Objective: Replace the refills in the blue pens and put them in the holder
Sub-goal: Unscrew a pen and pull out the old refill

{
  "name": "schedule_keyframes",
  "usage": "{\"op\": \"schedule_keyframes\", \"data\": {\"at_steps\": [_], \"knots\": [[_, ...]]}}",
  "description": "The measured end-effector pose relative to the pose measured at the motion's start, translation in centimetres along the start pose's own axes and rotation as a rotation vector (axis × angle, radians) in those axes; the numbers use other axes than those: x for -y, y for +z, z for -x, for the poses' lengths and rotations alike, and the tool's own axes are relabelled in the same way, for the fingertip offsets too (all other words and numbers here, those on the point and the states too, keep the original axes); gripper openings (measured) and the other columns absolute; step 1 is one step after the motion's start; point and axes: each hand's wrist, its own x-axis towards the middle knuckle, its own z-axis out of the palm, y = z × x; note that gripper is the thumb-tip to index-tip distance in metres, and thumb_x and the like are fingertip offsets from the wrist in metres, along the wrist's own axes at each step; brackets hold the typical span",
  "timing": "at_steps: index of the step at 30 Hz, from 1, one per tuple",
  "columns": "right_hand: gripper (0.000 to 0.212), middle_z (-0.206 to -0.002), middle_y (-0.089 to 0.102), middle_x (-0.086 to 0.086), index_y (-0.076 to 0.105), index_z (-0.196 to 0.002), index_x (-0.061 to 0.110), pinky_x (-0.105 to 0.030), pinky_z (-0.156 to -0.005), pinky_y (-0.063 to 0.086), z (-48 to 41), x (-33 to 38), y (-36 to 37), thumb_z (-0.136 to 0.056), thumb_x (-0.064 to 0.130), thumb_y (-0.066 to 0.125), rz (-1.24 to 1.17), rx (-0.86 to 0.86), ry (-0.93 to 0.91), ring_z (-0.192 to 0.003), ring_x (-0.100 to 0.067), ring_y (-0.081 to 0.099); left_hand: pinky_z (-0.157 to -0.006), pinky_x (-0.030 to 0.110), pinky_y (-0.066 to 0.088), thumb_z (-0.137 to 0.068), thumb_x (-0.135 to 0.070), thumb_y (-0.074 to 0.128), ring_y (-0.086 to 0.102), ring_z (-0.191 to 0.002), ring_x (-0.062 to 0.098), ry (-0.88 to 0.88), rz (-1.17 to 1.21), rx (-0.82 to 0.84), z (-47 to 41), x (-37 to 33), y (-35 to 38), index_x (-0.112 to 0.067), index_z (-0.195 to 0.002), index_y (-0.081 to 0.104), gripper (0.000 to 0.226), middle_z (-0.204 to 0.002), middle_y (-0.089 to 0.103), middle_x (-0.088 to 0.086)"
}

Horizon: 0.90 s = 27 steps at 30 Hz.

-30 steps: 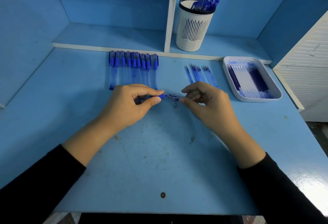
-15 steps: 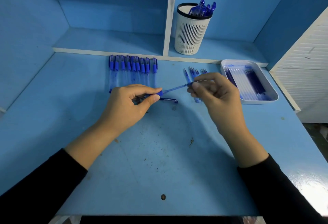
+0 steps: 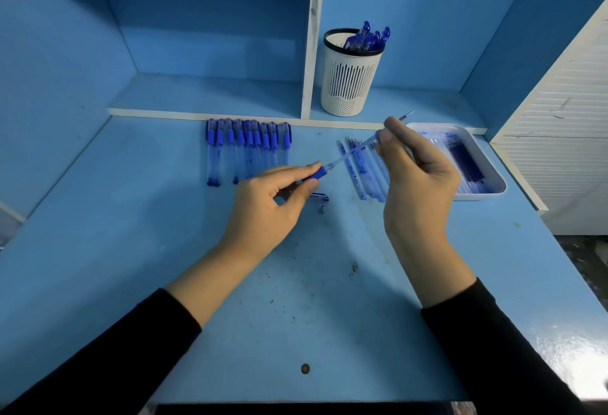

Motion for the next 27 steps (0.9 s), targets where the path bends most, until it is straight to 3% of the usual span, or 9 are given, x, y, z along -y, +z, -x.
{"op": "schedule_keyframes", "data": {"at_steps": [6, 11, 18, 23, 27], "knots": [[0.017, -0.092, 0.073, -0.003, 0.071, -0.1, 0.004, -0.02, -0.082, 0.052, -4.9, 0.3, -1.5, -0.086, -0.005, 0.065, -0.057, -0.065, 0.065, -0.087, -0.013, 0.067, -0.076, 0.017, 0.053, -0.09, -0.01, 0.069, 0.067, -0.082, 0.013, 0.039, -0.06, -0.045, -1.4, 1.0, 0.1, -0.012, -0.113, 0.072, 0.024, -0.101, 0.071, -0.012], [0.019, -0.088, 0.073, -0.003, 0.072, -0.096, 0.006, -0.014, -0.076, 0.051, -8.7, -0.8, -2.2, -0.085, -0.006, 0.064, 0.36, 0.246, 0.224, -0.078, -0.009, 0.065, -0.08, 0.013, 0.051, -0.091, -0.009, 0.069, 0.067, -0.084, 0.009, 0.102, -0.091, -0.089, -3.3, 1.5, 0.9, -0.01, -0.113, 0.072, 0.023, -0.103, 0.068, -0.016], [0.023, -0.091, 0.075, -0.006, 0.077, -0.089, 0.017, -0.021, -0.087, 0.053, -11.1, -1.7, -1.0, -0.081, -0.003, 0.069, 0.78, 0.534, 0.264, -0.079, -0.011, 0.063, -0.08, 0.02, 0.054, -0.091, -0.009, 0.068, 0.068, -0.084, 0.014, 0.207, -0.138, -0.081, -5.4, 2.7, 1.8, -0.007, -0.112, 0.072, 0.022, -0.105, 0.068, -0.013], [0.018, -0.084, 0.073, 0.006, 0.078, -0.092, 0.02, 0.001, -0.063, 0.039, -11.3, -2.3, 0.2, -0.08, 0.008, 0.074, 1.039, 0.589, 0.148, -0.067, 0.006, 0.058, -0.079, 0.017, 0.052, -0.091, -0.007, 0.068, 0.067, -0.086, 0.008, 0.224, -0.139, -0.053, -5.6, 3.3, 2.2, -0.007, -0.112, 0.072, 0.022, -0.105, 0.07, -0.01], [0.017, -0.083, 0.07, 0.007, 0.078, -0.095, 0.016, 0.003, -0.056, 0.038, -11.2, -2.8, 0.7, -0.079, 0.01, 0.076, 1.146, 0.615, 0.079, -0.065, 0.004, 0.058, -0.075, 0.018, 0.052, -0.09, -0.007, 0.069, 0.065, -0.08, 0.011, 0.229, -0.149, -0.042, -5.6, 3.4, 2.2, -0.007, -0.112, 0.073, 0.022, -0.103, 0.07, -0.01]]}}
